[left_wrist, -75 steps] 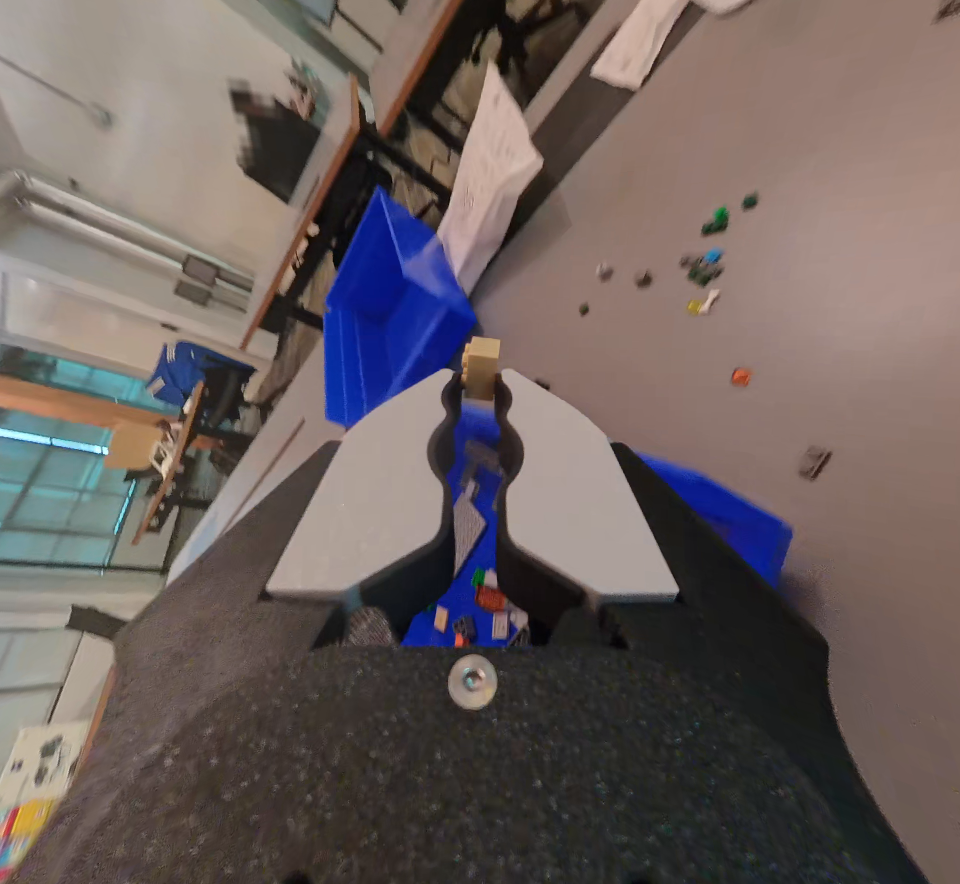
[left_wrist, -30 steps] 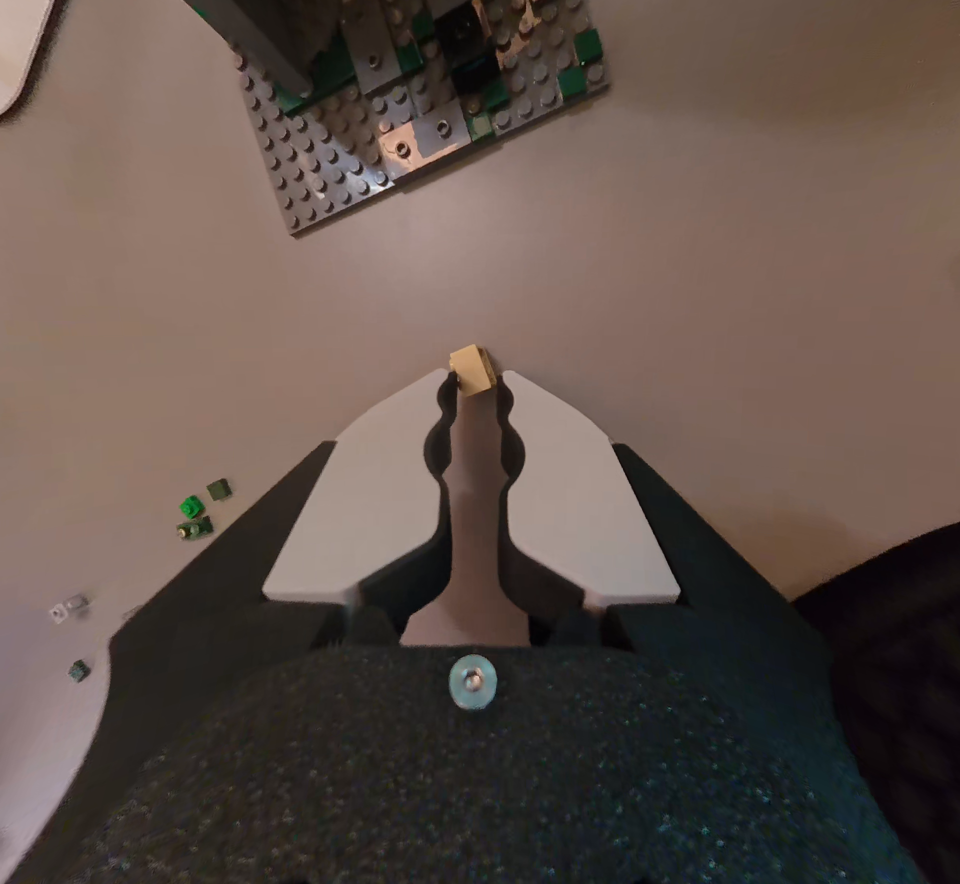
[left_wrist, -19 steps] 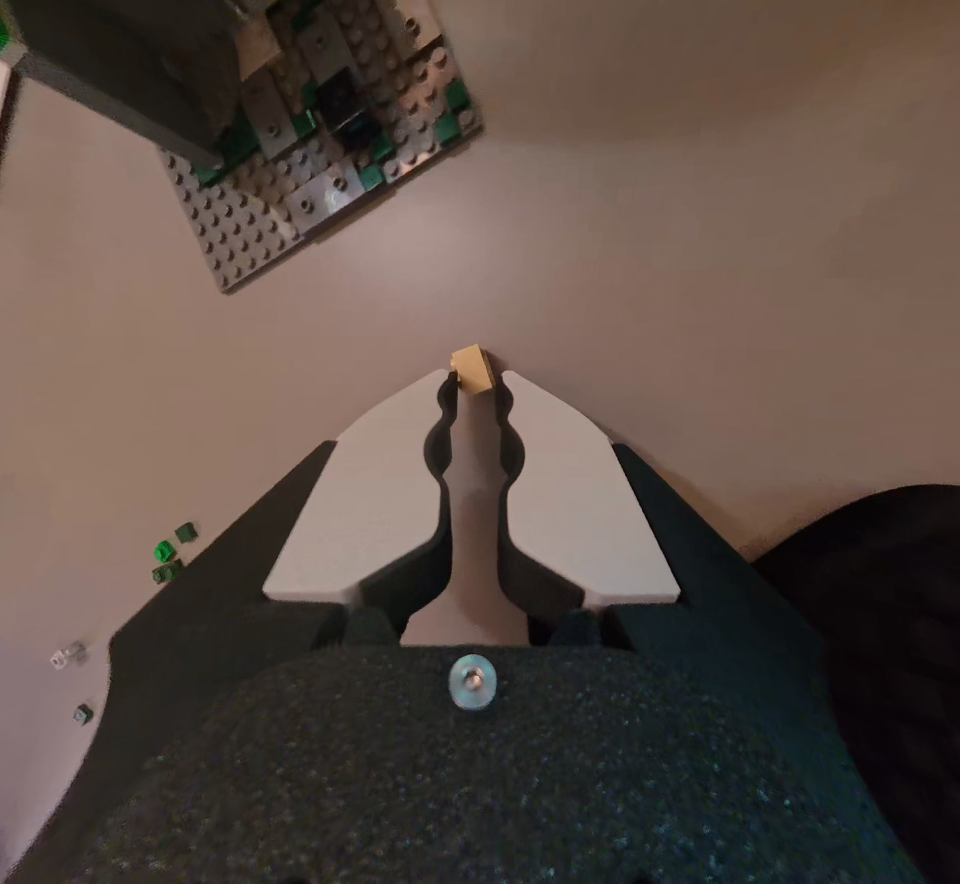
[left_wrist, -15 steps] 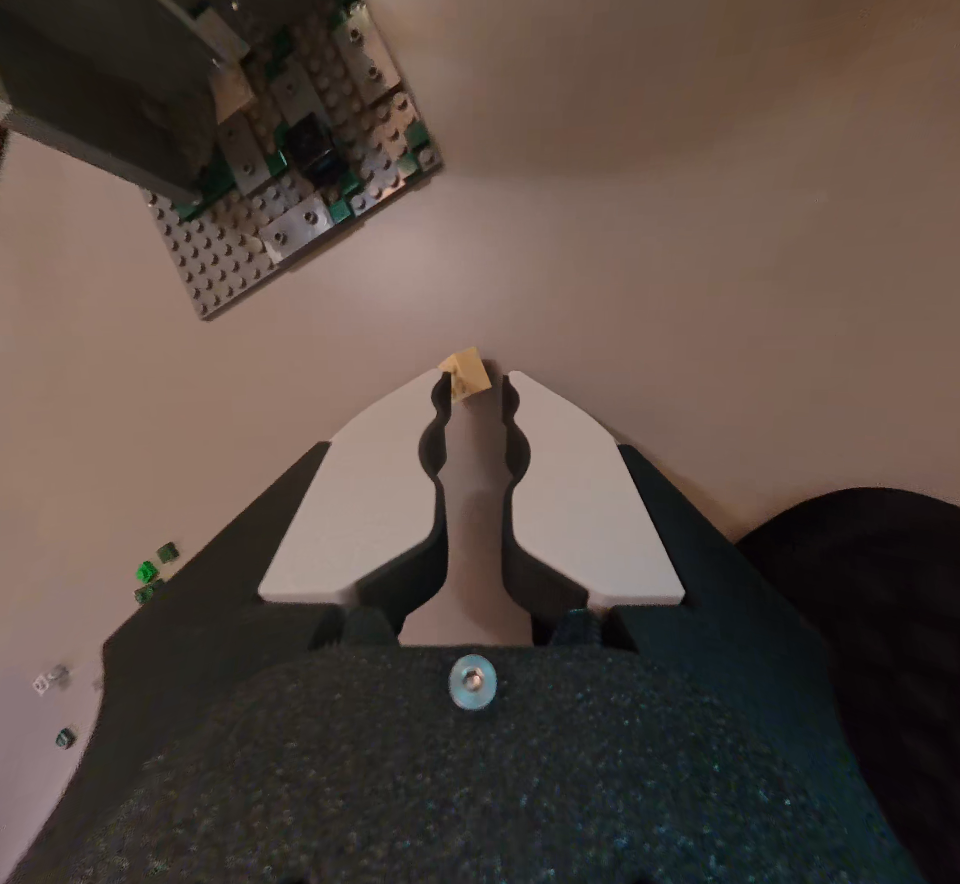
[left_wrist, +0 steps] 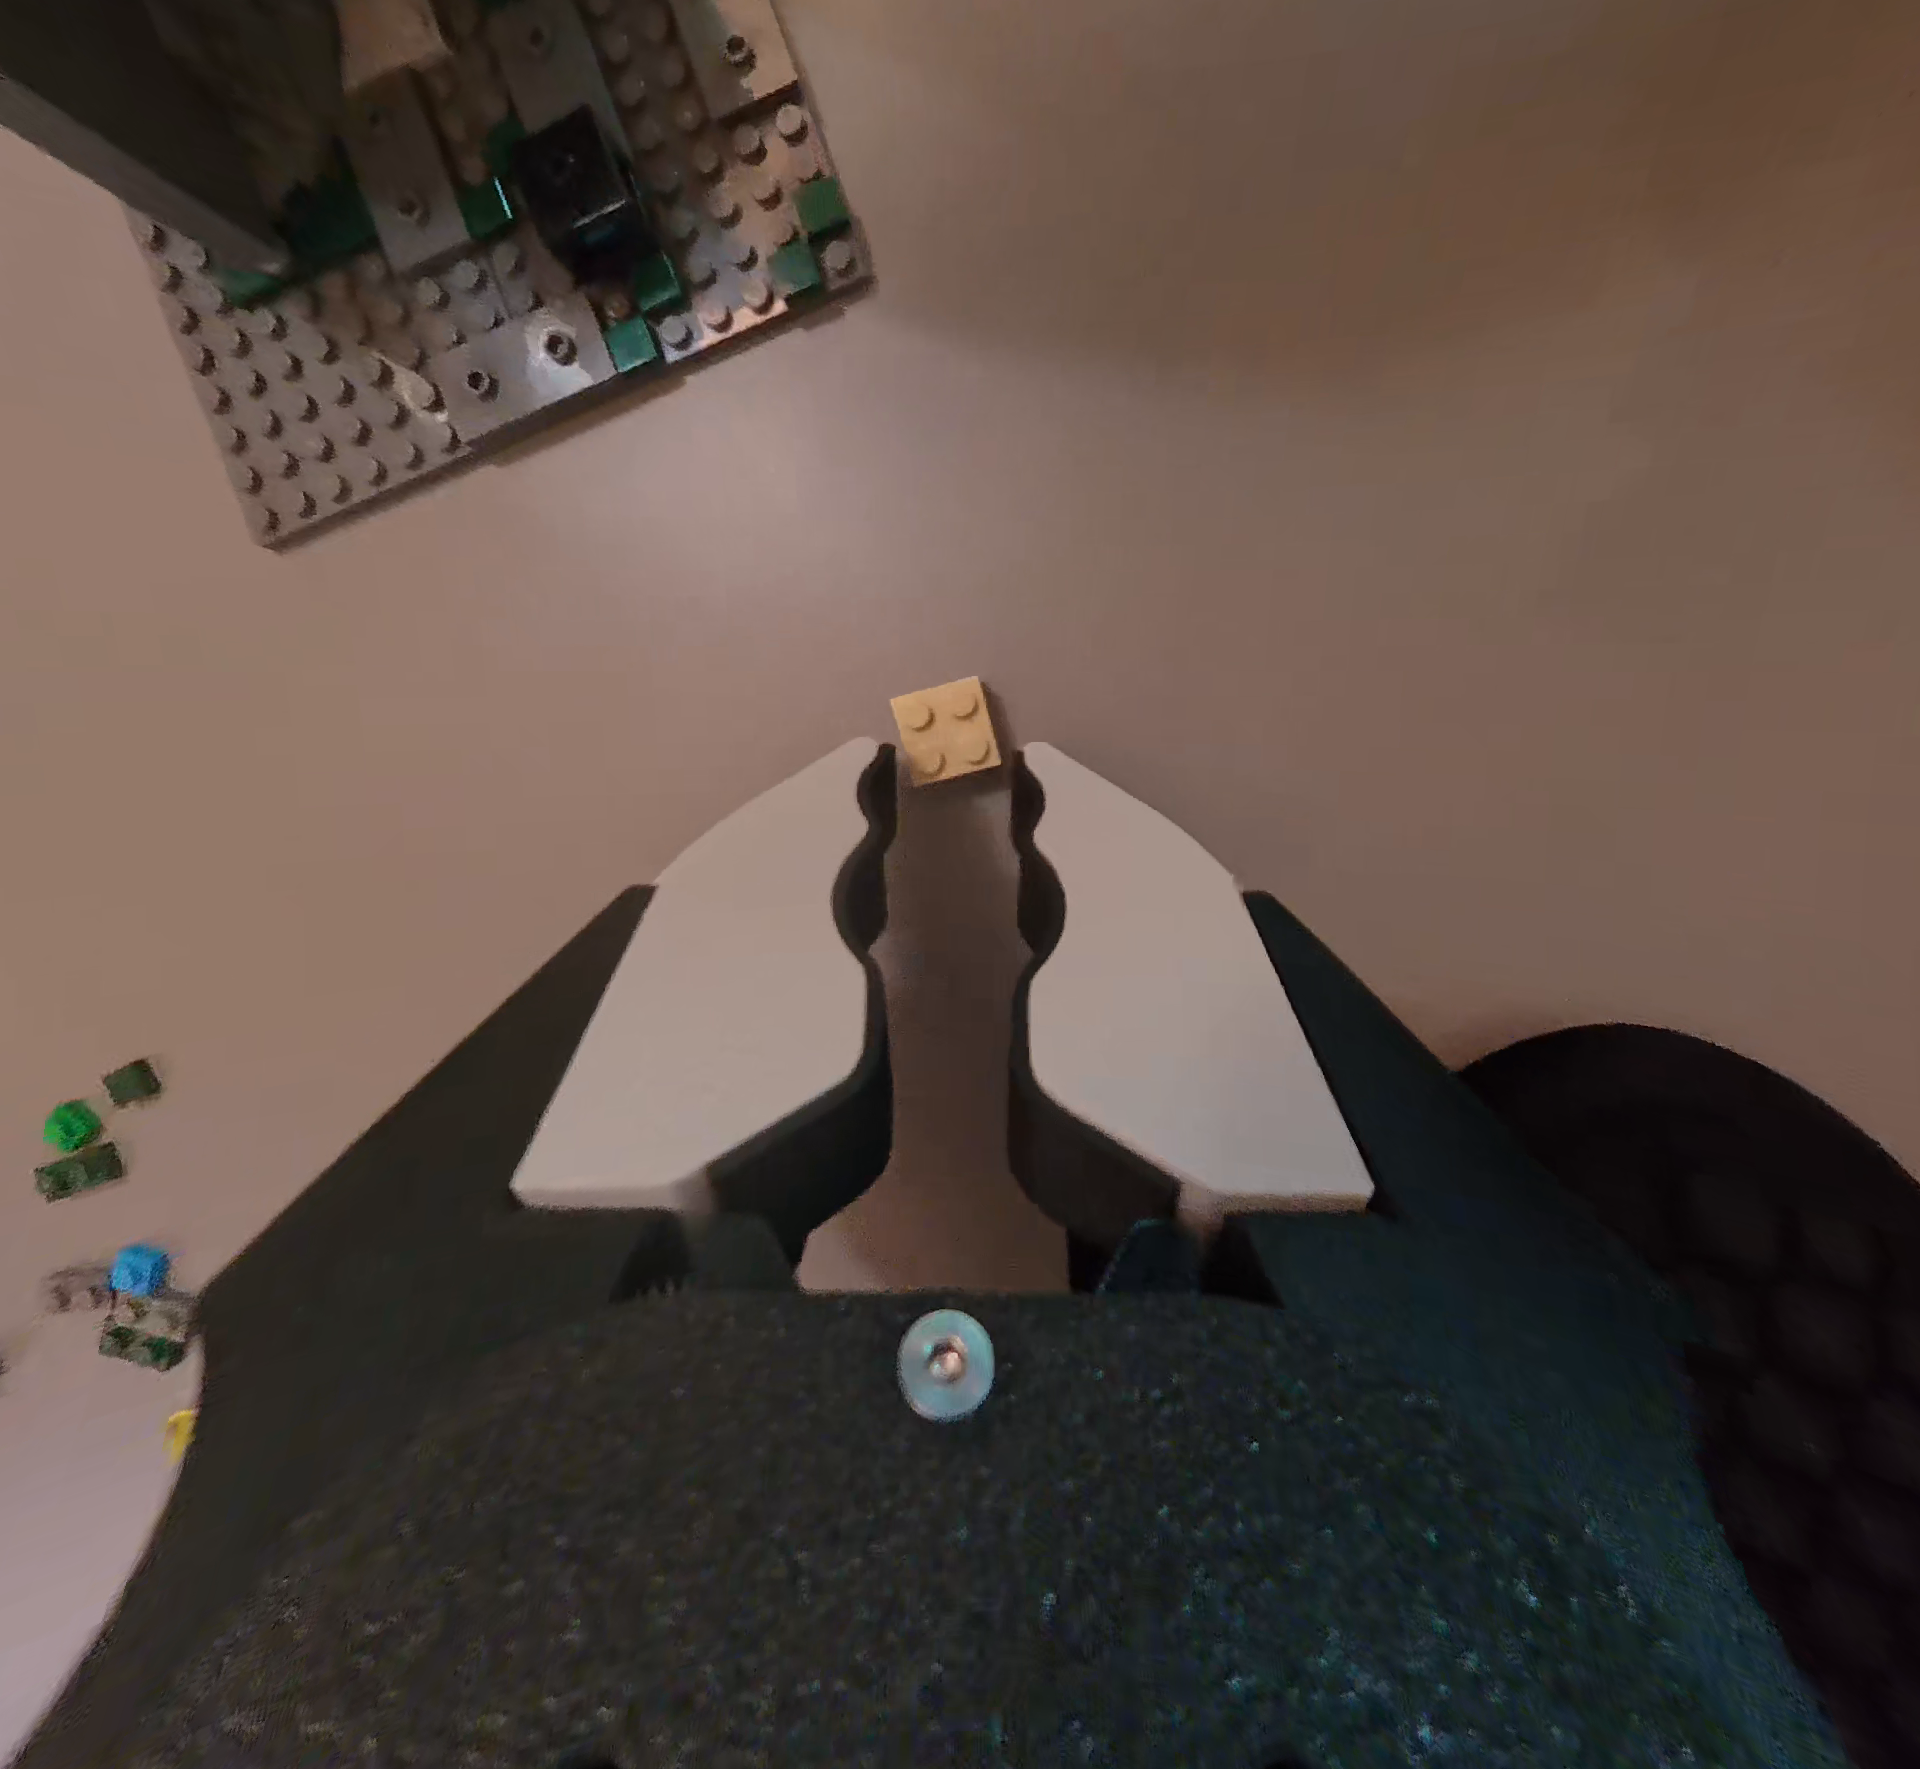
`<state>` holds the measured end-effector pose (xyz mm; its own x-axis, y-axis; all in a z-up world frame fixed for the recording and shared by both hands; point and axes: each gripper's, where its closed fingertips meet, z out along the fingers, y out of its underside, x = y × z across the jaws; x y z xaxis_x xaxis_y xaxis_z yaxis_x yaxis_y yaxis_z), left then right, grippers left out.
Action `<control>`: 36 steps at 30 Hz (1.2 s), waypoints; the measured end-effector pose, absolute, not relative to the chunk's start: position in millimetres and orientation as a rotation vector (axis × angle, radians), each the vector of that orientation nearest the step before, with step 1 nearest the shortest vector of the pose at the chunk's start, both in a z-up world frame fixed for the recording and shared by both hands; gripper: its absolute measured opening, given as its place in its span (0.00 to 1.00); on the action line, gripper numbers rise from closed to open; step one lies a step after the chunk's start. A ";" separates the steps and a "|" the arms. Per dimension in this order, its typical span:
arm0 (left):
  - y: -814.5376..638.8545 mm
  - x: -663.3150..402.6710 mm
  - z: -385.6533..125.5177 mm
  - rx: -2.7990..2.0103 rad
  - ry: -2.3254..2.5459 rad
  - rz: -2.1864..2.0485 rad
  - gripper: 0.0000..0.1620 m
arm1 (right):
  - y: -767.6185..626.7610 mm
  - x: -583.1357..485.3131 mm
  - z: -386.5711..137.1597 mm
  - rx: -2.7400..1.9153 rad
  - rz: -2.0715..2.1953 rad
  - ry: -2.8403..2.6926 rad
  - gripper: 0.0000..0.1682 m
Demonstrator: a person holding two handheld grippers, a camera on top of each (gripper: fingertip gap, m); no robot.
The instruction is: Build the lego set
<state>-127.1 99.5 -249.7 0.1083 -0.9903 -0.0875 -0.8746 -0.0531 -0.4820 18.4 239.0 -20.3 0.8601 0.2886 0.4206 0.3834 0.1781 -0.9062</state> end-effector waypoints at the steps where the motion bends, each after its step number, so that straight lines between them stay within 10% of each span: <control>1: 102.9 -128.2 -251.3 -1.972 1.827 -0.352 0.10 | 238.8 18.1 -20.1 -1.414 -0.072 -0.580 0.00; 13: 156.2 -140.9 -234.8 -1.874 1.897 -0.191 0.16 | 236.7 21.9 -13.6 -1.399 -0.065 -0.569 0.00; 25: 102.2 -284.6 -114.2 -2.038 1.457 -0.132 0.14 | 236.7 25.3 -11.7 -1.399 -0.047 -0.553 0.00; 36: 70.4 -456.4 -222.9 -2.521 1.490 0.238 0.33 | 231.3 4.7 -15.7 -1.379 -0.071 -0.632 0.00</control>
